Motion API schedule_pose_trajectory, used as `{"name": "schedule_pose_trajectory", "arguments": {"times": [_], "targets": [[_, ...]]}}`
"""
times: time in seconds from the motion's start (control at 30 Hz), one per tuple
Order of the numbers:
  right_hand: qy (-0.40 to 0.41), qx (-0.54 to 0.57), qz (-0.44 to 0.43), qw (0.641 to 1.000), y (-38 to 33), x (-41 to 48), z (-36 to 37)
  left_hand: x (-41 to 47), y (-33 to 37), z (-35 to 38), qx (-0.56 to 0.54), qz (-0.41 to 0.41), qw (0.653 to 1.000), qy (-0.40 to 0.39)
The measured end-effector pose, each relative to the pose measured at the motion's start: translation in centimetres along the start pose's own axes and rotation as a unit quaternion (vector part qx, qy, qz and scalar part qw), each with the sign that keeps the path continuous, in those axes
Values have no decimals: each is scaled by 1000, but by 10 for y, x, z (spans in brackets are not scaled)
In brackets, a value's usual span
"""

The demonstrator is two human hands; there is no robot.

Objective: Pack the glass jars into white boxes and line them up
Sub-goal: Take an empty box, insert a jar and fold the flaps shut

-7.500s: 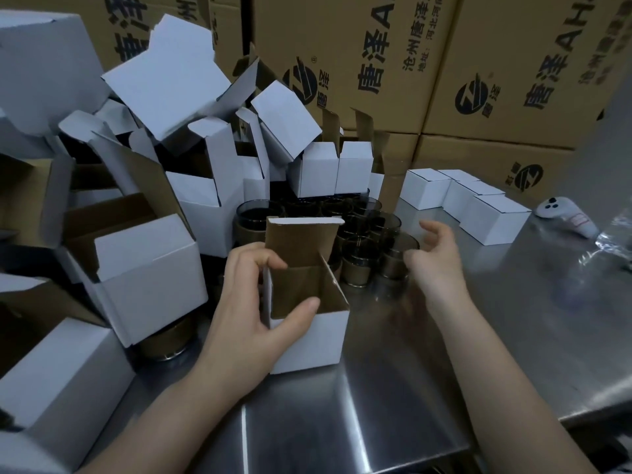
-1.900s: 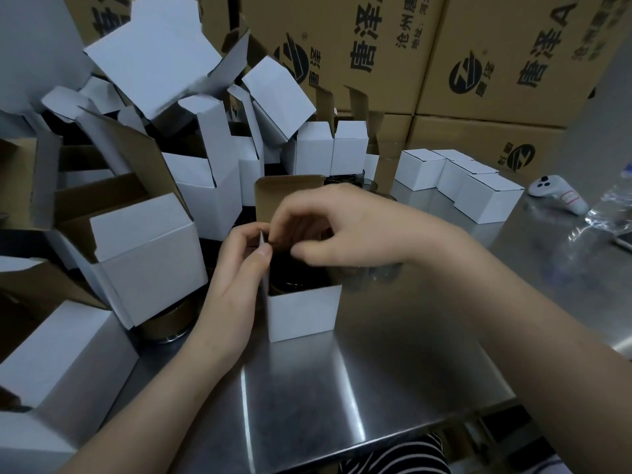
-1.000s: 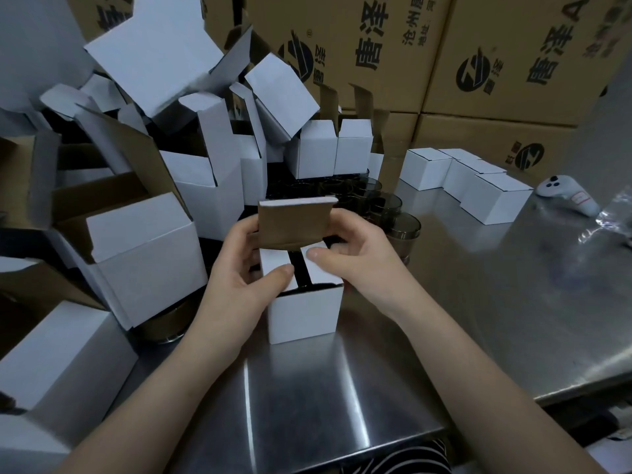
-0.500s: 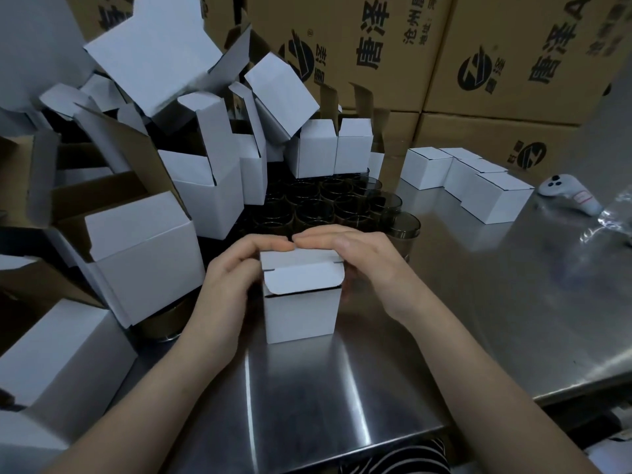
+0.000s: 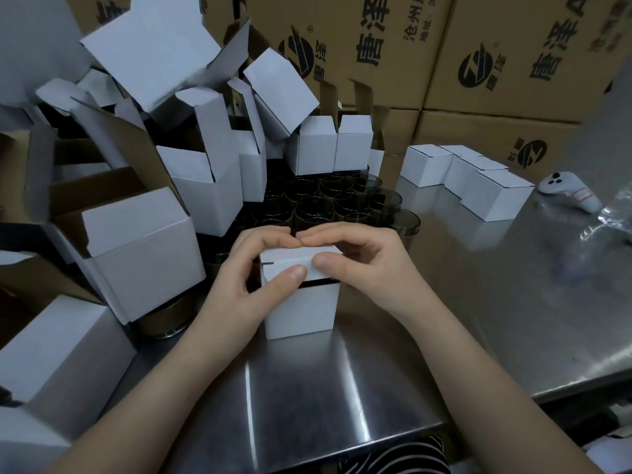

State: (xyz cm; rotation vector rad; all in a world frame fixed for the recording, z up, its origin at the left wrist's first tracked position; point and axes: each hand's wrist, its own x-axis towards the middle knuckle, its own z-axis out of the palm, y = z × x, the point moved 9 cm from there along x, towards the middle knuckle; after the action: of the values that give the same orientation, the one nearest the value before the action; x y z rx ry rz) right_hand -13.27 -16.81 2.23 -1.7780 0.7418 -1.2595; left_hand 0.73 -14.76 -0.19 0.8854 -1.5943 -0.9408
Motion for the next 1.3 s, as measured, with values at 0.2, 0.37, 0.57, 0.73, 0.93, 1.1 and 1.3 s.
{"name": "schedule_pose_trajectory", "arguments": {"times": [0.2, 0.37, 0.57, 0.73, 0.93, 1.1, 1.3], "targets": [[-3, -8, -12, 1000, -2, -1, 1, 2, 1, 0, 24, 5, 1000, -8], [-3, -7, -6, 1000, 1, -1, 0, 2, 0, 1, 27, 7, 999, -23], [-12, -25, -4, 1000, 2, -2, -1, 2, -2, 3, 33, 11, 999, -34], [-32, -34, 7, 999, 3, -2, 1, 3, -6, 3, -1, -2, 999, -35], [-21, -54, 31, 998, 7, -1, 1, 5, -9, 2, -20, -8, 999, -29], [-42, -57, 24, 997, 5, -1, 6, 4, -8, 2, -9, -8, 1000, -28], [-68, -63, 15, 996, 6, 0, 9, 4, -9, 4, 8, -15, 999, -36]]}}
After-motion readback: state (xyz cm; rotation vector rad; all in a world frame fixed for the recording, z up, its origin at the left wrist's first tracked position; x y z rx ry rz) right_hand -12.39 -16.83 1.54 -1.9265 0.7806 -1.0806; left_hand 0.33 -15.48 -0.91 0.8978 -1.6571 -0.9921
